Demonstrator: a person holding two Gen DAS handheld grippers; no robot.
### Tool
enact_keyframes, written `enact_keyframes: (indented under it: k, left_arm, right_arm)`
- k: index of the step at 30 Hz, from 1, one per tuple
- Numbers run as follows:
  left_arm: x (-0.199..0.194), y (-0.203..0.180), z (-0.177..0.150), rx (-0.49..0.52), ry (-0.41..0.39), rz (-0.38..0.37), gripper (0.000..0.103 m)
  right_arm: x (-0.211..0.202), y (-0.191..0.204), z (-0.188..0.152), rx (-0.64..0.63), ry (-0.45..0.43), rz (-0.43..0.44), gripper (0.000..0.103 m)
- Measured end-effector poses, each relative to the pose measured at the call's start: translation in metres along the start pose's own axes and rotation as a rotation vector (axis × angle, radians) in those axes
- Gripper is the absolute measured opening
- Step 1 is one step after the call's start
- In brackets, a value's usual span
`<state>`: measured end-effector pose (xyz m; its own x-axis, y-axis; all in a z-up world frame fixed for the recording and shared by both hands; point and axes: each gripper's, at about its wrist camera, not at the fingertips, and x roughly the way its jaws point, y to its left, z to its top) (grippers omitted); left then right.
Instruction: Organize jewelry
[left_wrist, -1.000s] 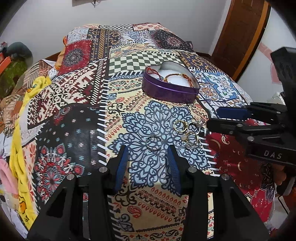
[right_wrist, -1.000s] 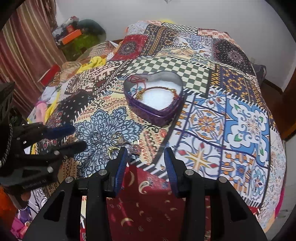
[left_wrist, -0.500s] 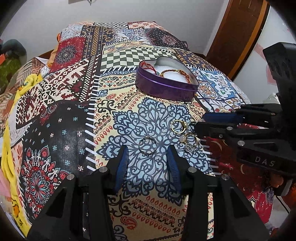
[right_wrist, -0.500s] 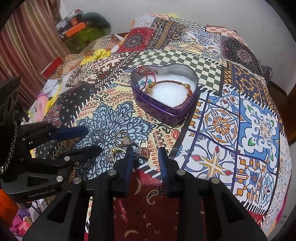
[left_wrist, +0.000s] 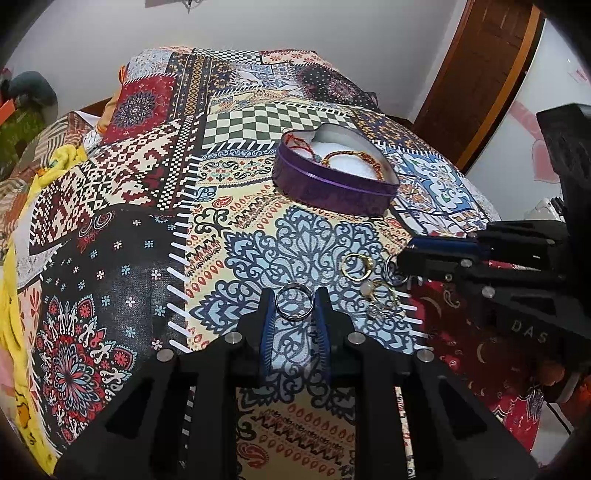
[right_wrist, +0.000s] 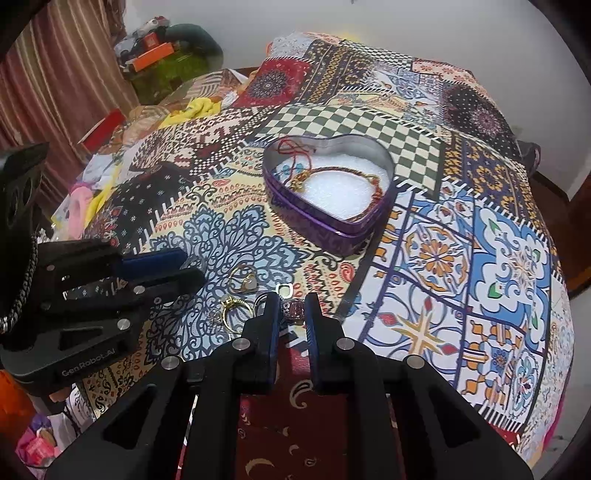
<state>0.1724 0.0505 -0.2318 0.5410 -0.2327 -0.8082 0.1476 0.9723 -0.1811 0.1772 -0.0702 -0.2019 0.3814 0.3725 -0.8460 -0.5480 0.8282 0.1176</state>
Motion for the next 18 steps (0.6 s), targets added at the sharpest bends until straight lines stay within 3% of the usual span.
enact_keyframes:
  k: [18]
  left_arm:
    - [-0.046, -0.013, 0.020, -0.001, -0.109, 0.014, 0.021]
  right_arm:
    - [-0.046, -0.021, 0.009, 0.068, -0.116, -0.027, 0.012]
